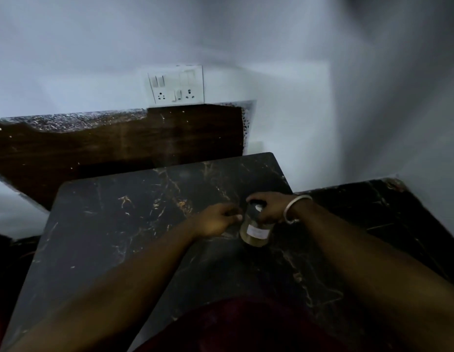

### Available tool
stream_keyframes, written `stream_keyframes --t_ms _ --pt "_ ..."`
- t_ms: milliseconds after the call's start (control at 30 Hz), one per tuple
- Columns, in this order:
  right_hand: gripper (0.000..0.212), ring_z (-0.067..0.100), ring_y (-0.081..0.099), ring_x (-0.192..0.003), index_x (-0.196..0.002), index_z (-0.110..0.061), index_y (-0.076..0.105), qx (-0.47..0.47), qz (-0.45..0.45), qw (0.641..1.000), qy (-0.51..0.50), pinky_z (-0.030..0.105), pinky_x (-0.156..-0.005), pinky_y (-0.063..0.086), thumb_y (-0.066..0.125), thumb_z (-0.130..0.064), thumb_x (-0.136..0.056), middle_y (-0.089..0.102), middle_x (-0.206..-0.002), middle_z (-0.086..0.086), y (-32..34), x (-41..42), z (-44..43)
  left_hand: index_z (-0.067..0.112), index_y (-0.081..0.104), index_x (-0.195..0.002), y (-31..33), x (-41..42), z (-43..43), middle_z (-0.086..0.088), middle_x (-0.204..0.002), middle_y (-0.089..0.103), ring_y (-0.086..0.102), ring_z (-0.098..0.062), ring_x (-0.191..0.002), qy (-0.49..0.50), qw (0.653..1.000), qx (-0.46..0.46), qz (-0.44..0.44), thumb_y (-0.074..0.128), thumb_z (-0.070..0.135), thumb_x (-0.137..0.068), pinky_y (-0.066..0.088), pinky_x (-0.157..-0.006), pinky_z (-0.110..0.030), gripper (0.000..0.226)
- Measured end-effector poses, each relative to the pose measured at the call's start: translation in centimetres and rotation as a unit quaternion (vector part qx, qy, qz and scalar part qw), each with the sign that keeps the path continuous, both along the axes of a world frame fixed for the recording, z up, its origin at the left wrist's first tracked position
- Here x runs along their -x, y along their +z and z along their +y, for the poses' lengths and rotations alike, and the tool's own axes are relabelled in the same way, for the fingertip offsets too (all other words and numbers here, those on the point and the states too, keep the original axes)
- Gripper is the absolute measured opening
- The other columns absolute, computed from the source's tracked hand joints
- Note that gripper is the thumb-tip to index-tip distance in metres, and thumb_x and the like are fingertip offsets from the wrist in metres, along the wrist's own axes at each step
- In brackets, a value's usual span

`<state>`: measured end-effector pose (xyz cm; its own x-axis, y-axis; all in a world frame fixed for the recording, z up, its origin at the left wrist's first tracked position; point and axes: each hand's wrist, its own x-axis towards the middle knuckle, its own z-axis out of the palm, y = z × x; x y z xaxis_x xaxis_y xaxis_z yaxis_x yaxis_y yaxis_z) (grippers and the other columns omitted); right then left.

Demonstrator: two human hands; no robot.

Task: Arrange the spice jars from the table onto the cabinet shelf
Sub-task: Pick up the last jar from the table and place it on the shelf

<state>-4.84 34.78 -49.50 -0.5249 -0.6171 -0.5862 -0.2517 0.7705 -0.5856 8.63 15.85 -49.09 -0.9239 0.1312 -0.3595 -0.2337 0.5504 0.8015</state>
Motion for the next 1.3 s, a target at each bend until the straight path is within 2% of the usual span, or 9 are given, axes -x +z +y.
stream_keyframes --t_ms 100,233,267,333,400,533,633,733,1300 --pt "0.056 0.017 0.072 -0.102 -0.12 -0.035 0.061 0.099 -0.041 0.994 0.025 0.034 -0.082 0.064 0.083 -0.041 -0.069 0.07 -0.114 -0.004 6.1 -0.3 -1.6 0.031 0.05 -0.14 2.5 0.1 -1.0 0.0 -0.132 0.061 0.064 -0.013 -0.111 0.067 0.992 -0.056 0.094 0.056 0.032 -0.1 0.054 -0.097 -0.039 0.041" --pt "0.058 0.029 0.071 -0.102 -0.109 -0.031 0.06 0.233 0.063 0.971 -0.002 0.047 -0.085 0.06 0.081 -0.059 -0.063 0.07 -0.109 0.007 13.5 -1.7 -2.8 0.018 0.051 -0.14 8.1 -0.6 -1.1 -0.003 -0.125 0.064 0.068 -0.02 -0.106 0.133 0.93 -0.236 0.247 0.05 0.023 -0.1 0.059 -0.083 -0.033 0.04" --pt "0.052 0.025 0.073 -0.095 -0.105 -0.029 0.062 0.285 0.077 0.955 -0.019 0.045 -0.079 0.06 0.079 -0.059 -0.066 0.072 -0.102 0.005 14.8 -2.2 -2.9 0.018 0.051 -0.14 9.6 -0.9 -0.9 0.001 -0.124 0.065 0.068 -0.019 -0.104 0.154 0.91 -0.268 0.275 0.048 0.022 -0.1 0.059 -0.08 -0.03 0.04" --pt "0.036 0.008 0.071 -0.078 -0.098 -0.028 0.064 0.397 0.092 0.912 -0.056 0.026 -0.063 0.057 0.072 -0.055 -0.076 0.073 -0.087 -0.007 17.4 -3.7 -3.2 0.018 0.052 -0.138 12.5 -1.4 -0.3 0.008 -0.12 0.067 0.068 -0.015 -0.102 0.186 0.872 -0.316 0.325 0.046 0.022 -0.1 0.057 -0.077 -0.027 0.039" --pt "0.028 0.002 0.066 -0.073 -0.098 -0.027 0.065 0.494 0.095 0.859 -0.097 0.017 -0.057 0.049 0.064 -0.05 -0.083 0.069 -0.085 -0.013 19.1 -5.4 -3.5 0.018 0.053 -0.136 15.1 -1.8 0.1 0.002 -0.124 0.066 0.067 -0.019 -0.107 0.209 0.837 -0.352 0.363 0.049 0.024 -0.098 0.057 -0.08 -0.03 0.039" --pt "0.039 0.03 0.061 -0.089 -0.117 -0.02 0.06 0.608 0.075 0.775 -0.157 0.044 -0.069 0.048 0.056 -0.045 -0.087 0.064 -0.103 0.004 20.0 -7.8 -3.9 0.022 0.057 -0.132 19.2 -2.7 0.6 -0.014 -0.131 0.061 0.064 -0.031 -0.112 0.21 0.801 -0.397 0.395 0.054 0.035 -0.092 0.057 -0.084 -0.038 0.043" --pt "0.041 0.027 0.065 -0.102 -0.121 -0.014 0.055 0.674 0.056 0.714 -0.182 0.038 -0.08 0.055 0.053 -0.04 -0.09 0.064 -0.112 0.006 20.2 -9.1 -4.7 0.018 0.056 -0.135 20.5 -2.9 0.9 -0.012 -0.124 0.061 0.066 -0.027 -0.106 0.199 0.792 -0.411 0.405 0.054 0.033 -0.093 0.057 -0.08 -0.035 0.045" --pt "0.038 0.023 0.067 -0.102 -0.121 -0.011 0.054 0.716 0.046 0.671 -0.187 0.032 -0.079 0.057 0.05 -0.037 -0.093 0.066 -0.113 0.006 20.6 -10.0 -5.3 0.016 0.055 -0.136 21.0 -2.9 1.3 -0.011 -0.121 0.062 0.067 -0.025 -0.103 0.193 0.779 -0.43 0.414 0.054 0.032 -0.092 0.056 -0.08 -0.035 0.046" --pt "0.038 0.023 0.071 -0.105 -0.121 -0.019 0.064 0.719 0.036 0.659 -0.216 0.029 -0.08 0.058 0.052 -0.041 -0.092 0.072 -0.114 0.003 22.1 -10.5 -6.0 0.014 0.055 -0.133 21.7 -2.6 1.4 -0.01 -0.116 0.065 0.067 -0.025 -0.102 0.201 0.761 -0.455 0.416 0.055 0.031 -0.091 0.056 -0.081 -0.036 0.045"
